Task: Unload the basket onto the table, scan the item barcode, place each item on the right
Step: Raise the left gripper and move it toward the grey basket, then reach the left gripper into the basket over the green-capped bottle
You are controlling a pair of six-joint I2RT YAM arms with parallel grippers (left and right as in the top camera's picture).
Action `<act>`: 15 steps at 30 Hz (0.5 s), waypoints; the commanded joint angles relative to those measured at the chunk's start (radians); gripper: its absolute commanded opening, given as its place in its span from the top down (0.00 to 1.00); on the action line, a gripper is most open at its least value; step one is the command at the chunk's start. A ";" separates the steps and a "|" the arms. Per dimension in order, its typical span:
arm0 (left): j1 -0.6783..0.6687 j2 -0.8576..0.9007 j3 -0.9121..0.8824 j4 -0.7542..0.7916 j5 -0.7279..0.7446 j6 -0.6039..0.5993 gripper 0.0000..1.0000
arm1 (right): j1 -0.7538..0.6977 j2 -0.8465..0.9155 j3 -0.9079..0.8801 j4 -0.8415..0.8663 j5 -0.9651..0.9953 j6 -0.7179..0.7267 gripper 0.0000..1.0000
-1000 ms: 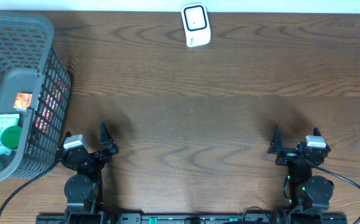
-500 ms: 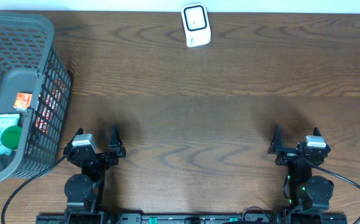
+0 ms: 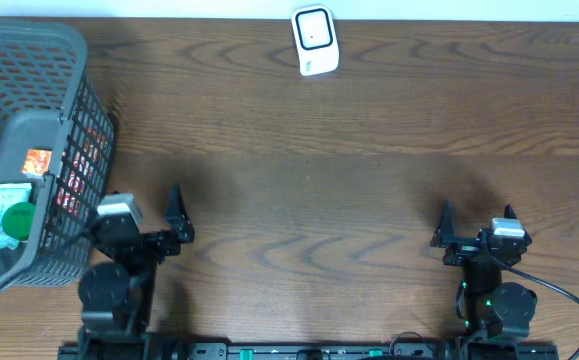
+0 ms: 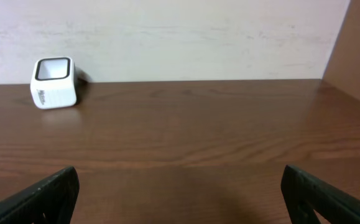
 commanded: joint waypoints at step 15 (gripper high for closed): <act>-0.003 0.297 0.458 -0.492 0.306 -0.034 0.02 | 0.004 -0.006 -0.001 -0.004 0.004 0.002 0.01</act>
